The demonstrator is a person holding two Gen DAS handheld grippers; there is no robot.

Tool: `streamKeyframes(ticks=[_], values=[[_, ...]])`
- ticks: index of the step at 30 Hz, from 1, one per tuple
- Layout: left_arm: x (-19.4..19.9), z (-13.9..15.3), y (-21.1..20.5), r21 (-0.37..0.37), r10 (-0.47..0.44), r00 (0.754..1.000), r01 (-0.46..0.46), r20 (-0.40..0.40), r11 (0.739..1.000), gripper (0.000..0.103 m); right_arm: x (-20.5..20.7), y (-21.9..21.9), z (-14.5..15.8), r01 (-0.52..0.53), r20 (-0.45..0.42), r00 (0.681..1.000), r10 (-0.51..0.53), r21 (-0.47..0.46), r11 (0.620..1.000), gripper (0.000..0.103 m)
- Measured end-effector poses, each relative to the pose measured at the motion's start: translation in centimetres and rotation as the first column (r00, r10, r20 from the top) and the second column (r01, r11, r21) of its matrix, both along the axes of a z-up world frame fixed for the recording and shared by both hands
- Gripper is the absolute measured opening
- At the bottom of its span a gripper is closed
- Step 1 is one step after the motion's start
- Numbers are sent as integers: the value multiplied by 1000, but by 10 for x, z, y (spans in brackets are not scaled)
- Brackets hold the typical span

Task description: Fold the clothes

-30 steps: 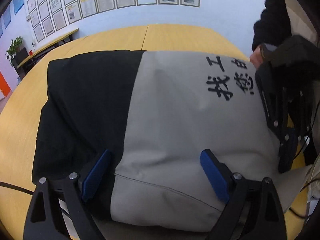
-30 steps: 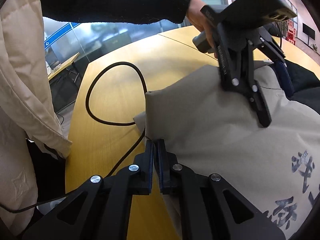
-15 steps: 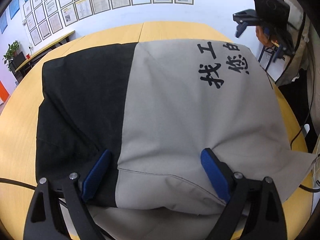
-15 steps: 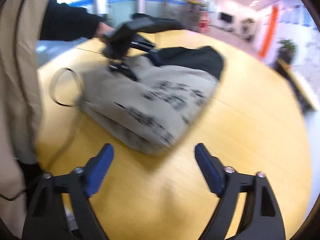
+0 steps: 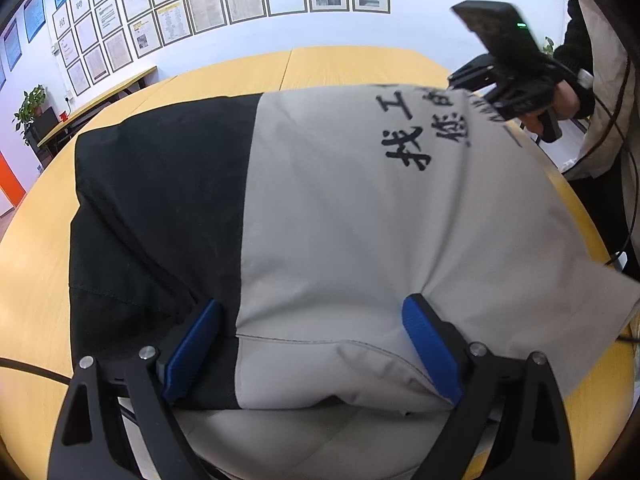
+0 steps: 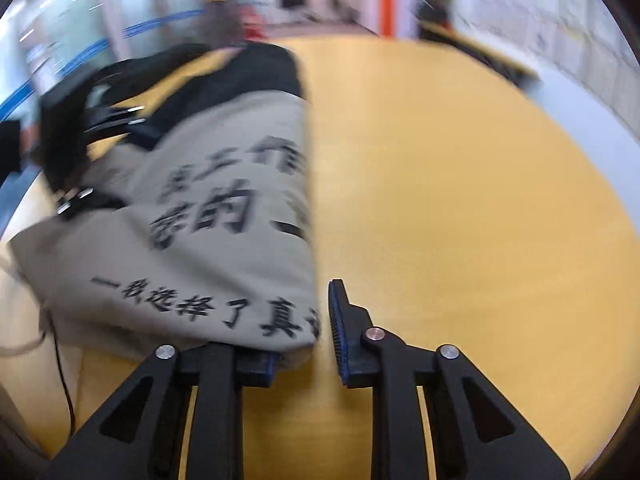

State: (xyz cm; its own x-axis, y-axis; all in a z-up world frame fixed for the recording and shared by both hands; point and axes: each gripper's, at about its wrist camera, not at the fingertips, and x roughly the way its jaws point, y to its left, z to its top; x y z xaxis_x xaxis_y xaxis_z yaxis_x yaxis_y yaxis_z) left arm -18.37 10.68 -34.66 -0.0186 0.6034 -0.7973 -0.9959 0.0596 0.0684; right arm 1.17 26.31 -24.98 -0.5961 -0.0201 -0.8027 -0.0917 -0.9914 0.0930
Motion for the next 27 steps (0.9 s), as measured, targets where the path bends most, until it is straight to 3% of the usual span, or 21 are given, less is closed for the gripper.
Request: streamKeyframes(ticks=[1,6,7,9,11,14,16,18,20,25,27], values=[[-1,-2,-1,3,-1,1000,1,2,1000,95,-1,7,-2,28,25,999,-27,-26,999,22],[-5,-13,-3,18,8,1000,-8,4,1000,95,-1,35,7,-6,133,991,30,-178,984,40],[-5,-14,-3,20,12,1000,-12,3,1000,95,0,38,13,-36,147,987,64,-191,981,40],[0,-14,-11,24,19,1000,-19,-2,1000,95,7,30,50,-256,134,954,268,-100,961,39],[2,-14,-13,25,24,1000,-24,-13,999,95,7,25,92,-460,92,883,460,-24,887,39],[3,-14,-14,27,37,999,-37,-25,999,95,-40,13,127,-665,-22,747,665,-22,746,41],[8,-6,-14,33,52,998,-51,-34,998,95,-78,-9,107,-775,8,631,775,0,631,37],[24,14,-16,53,60,997,-57,-55,997,94,-101,-27,51,-848,184,518,835,-12,529,26],[40,34,-17,73,68,995,-62,-75,995,94,-99,-29,14,-880,233,459,857,-14,475,27],[80,84,-21,123,89,988,-74,-124,990,95,-104,-21,6,-850,163,483,860,-148,506,36],[95,79,-2,107,63,991,-51,-116,993,95,-100,-21,7,-831,148,507,849,-180,527,38]])
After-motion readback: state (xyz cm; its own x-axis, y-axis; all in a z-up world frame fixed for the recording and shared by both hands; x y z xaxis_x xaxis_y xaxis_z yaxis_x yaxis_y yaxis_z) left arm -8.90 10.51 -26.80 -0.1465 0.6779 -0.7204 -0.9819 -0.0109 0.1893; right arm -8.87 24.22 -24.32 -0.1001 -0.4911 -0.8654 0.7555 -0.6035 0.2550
